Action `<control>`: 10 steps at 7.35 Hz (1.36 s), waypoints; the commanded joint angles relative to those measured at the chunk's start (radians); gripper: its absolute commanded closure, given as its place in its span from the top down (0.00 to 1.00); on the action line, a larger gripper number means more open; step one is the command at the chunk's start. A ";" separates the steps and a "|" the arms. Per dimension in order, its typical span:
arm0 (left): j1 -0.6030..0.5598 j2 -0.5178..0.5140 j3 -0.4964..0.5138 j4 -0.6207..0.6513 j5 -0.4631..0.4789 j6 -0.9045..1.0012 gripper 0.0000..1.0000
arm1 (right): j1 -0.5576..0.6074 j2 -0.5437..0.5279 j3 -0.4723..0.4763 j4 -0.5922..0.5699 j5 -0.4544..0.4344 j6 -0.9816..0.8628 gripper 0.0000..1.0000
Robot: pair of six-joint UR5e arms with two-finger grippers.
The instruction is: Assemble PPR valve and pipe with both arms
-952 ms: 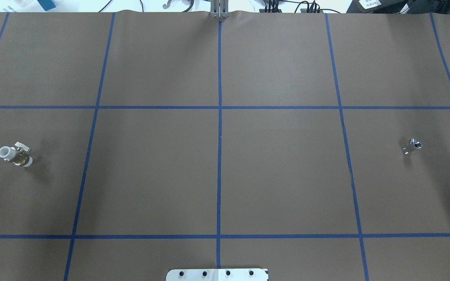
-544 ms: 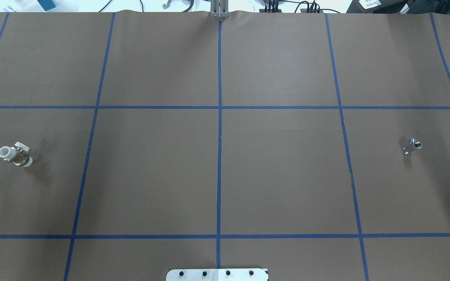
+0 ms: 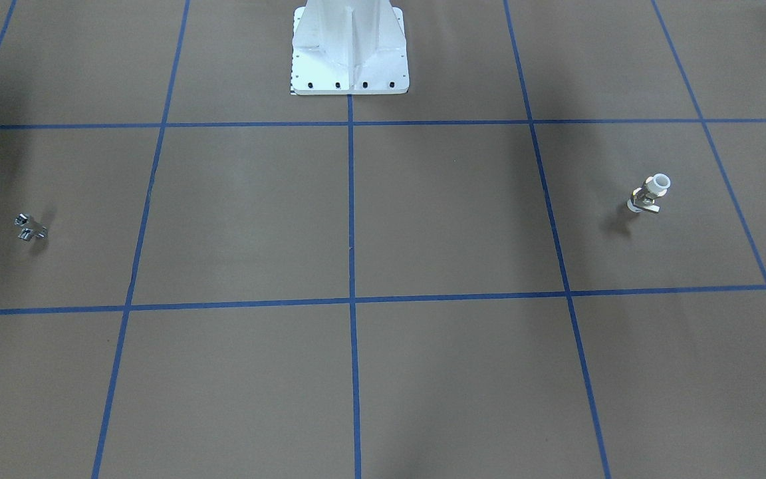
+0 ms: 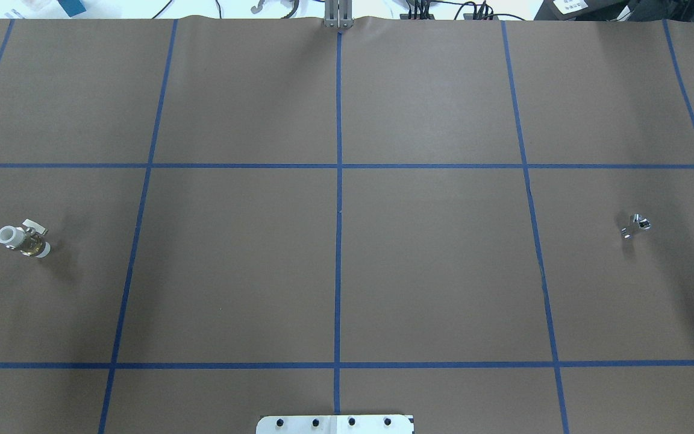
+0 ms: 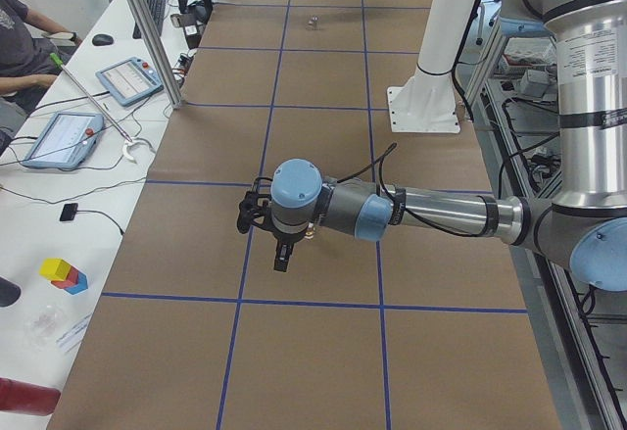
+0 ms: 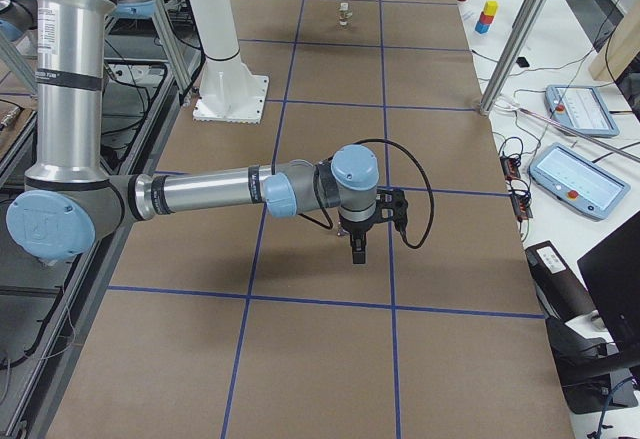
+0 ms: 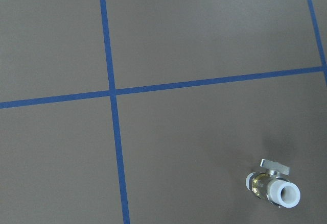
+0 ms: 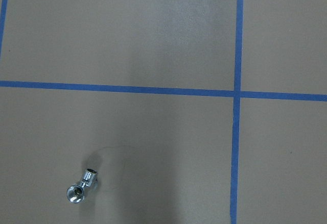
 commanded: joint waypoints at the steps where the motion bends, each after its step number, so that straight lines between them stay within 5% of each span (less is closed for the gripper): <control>1: 0.066 -0.006 0.002 -0.063 0.019 -0.034 1.00 | -0.032 -0.001 -0.007 0.037 -0.001 0.001 1.00; 4: 0.253 -0.077 -0.012 -0.095 0.110 -0.289 0.99 | -0.045 -0.003 -0.021 0.049 -0.001 -0.006 1.00; 6: 0.421 -0.075 -0.009 -0.215 0.271 -0.484 1.00 | -0.056 -0.004 -0.024 0.048 -0.003 -0.009 1.00; 10: 0.552 -0.069 -0.007 -0.234 0.350 -0.513 1.00 | -0.066 -0.003 -0.039 0.049 -0.006 -0.008 1.00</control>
